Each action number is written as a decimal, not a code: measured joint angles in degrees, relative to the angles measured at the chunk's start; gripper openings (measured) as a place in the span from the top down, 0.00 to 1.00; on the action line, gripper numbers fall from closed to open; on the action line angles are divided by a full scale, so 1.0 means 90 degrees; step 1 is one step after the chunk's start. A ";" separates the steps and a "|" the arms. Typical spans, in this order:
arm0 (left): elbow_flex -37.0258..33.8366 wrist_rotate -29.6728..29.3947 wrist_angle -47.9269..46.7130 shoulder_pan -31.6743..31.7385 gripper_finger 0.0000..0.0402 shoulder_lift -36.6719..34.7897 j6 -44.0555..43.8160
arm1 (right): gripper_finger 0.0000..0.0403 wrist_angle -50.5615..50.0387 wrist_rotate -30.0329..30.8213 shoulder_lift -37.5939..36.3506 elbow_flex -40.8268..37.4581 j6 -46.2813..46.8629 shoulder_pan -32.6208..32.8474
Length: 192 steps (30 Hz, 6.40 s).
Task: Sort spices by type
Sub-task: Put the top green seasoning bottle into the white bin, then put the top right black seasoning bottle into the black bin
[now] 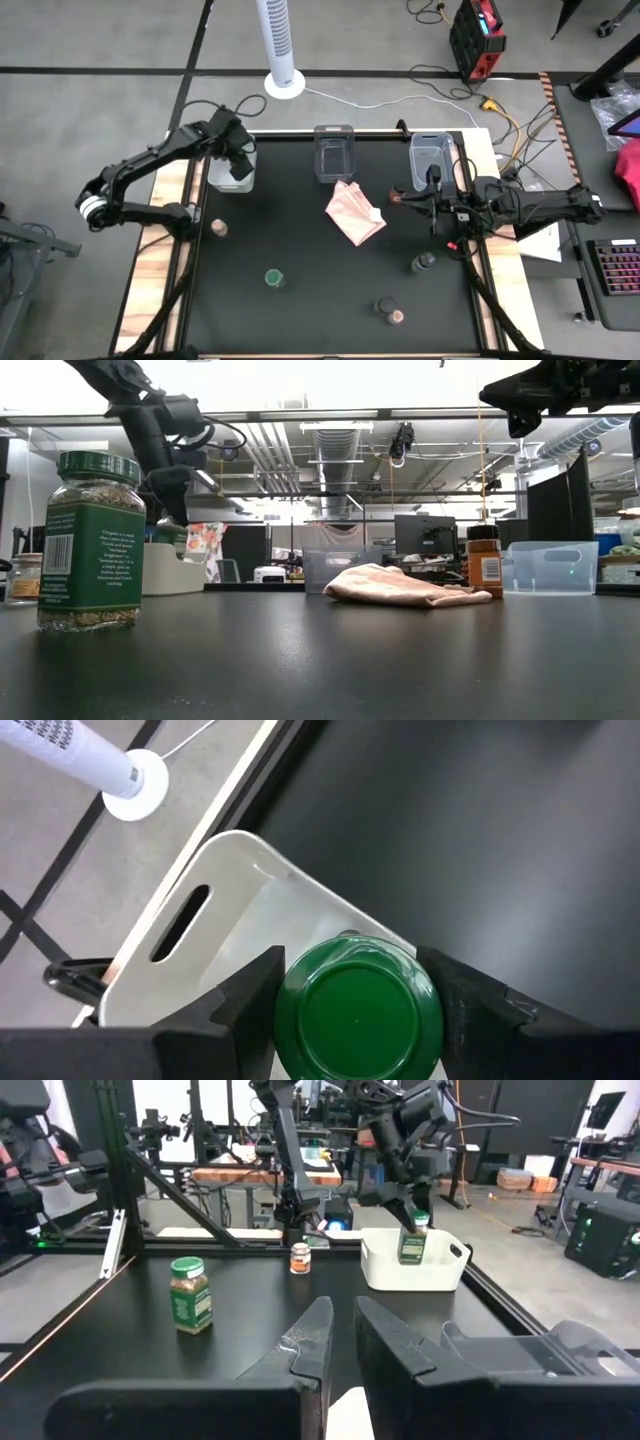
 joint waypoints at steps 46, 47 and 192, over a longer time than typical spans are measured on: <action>-0.0457 0.1299 0.0952 0.1514 0.53 0.0295 0.0369 | 0.90 -0.0002 0.0005 0.0000 -0.0022 0.0051 0.0000; -0.0457 0.1300 0.0998 0.1514 0.53 0.0350 0.0366 | 0.90 -0.0004 0.0002 0.0000 -0.0022 0.0051 0.0000; -0.2727 -0.7346 0.4420 -0.7343 0.42 -0.2421 -0.1776 | 0.90 -0.6161 0.1120 0.6926 0.6523 0.2103 -0.1010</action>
